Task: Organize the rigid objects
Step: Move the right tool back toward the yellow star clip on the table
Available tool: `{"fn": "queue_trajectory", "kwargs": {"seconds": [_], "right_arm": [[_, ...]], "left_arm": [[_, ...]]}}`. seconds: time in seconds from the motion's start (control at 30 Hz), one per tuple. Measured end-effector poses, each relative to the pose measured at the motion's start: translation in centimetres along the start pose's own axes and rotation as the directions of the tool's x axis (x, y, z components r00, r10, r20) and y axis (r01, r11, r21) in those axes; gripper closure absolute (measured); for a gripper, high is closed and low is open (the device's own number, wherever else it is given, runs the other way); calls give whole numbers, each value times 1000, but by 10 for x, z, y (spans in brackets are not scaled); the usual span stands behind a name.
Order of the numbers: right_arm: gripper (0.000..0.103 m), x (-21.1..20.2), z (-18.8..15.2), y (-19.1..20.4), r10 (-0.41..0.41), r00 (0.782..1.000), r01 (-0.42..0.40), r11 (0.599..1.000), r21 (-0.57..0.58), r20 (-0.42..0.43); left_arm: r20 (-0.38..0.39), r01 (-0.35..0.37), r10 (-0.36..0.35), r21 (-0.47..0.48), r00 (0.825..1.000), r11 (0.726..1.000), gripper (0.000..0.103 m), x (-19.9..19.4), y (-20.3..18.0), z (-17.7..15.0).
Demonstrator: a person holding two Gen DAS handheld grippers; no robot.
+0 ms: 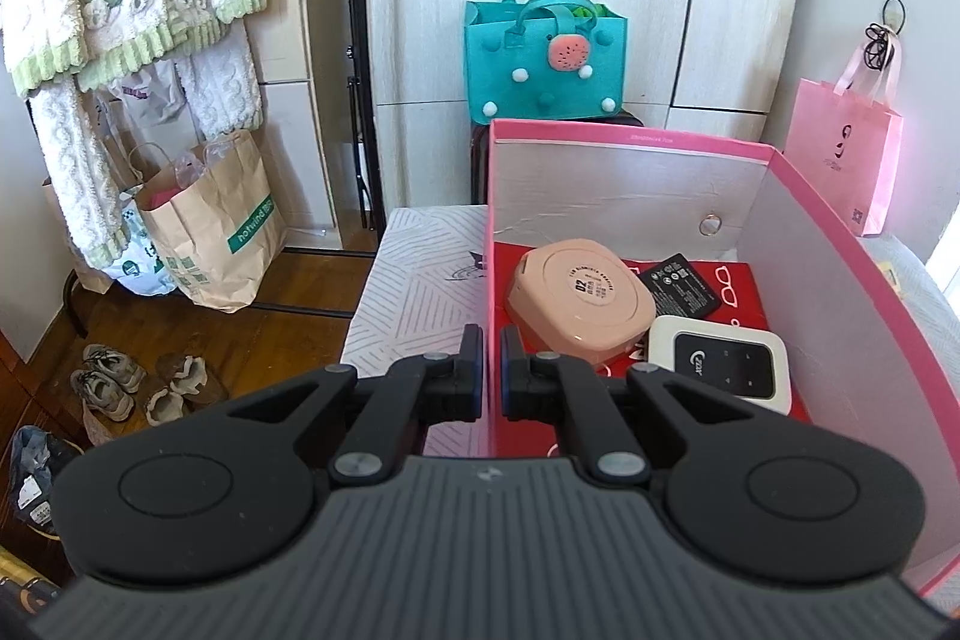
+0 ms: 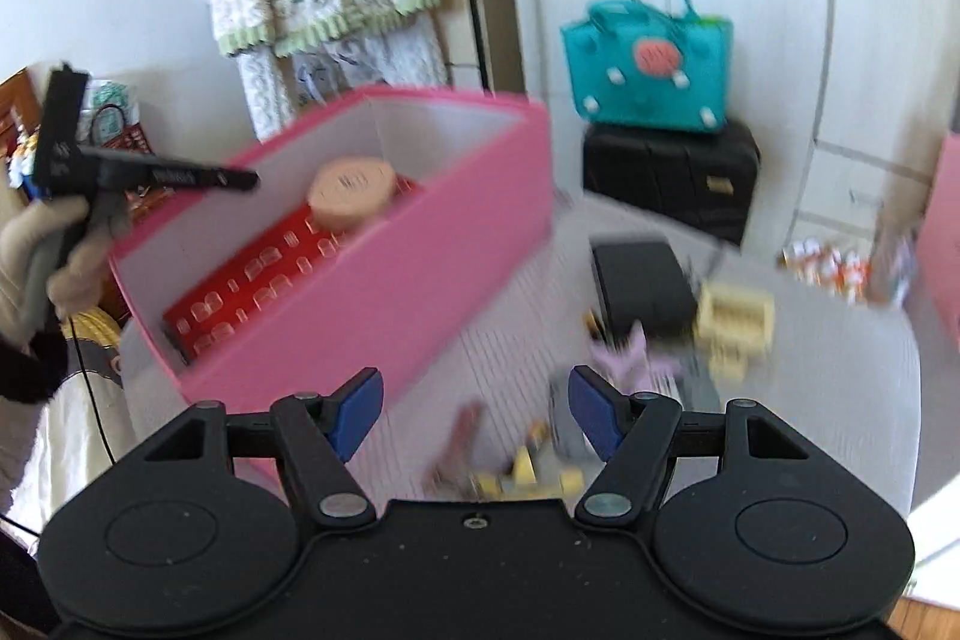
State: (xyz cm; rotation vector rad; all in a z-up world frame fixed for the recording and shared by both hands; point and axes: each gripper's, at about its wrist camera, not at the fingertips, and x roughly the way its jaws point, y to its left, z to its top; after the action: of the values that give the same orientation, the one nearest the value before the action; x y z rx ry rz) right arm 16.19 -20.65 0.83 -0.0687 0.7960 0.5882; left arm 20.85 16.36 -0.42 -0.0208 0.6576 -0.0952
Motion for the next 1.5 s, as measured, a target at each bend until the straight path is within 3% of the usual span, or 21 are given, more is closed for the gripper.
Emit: {"fn": "queue_trajectory", "kwargs": {"seconds": [0.27,0.5,0.63,0.77,1.5], "right_arm": [[49,19,-39,-14,-14,999,14,1000,-1,-38],[49,35,-50,-6,-67,997,63,993,-103,-40],[40,42,-50,-9,-71,997,71,993,-96,5],[46,42,-51,-6,-77,997,79,991,-112,24],[47,12,-45,16,-146,988,152,979,-139,49]], "left_arm": [[2,-10,10,-4,1000,1000,98,0,-1,-1],[0,-8,8,-4,1000,1000,98,0,-2,0],[0,-7,7,-3,1000,1000,98,0,-1,0],[-1,-9,9,-1,1000,1000,98,0,-1,0],[-2,-6,6,4,1000,1000,98,1,-1,-1]]}}
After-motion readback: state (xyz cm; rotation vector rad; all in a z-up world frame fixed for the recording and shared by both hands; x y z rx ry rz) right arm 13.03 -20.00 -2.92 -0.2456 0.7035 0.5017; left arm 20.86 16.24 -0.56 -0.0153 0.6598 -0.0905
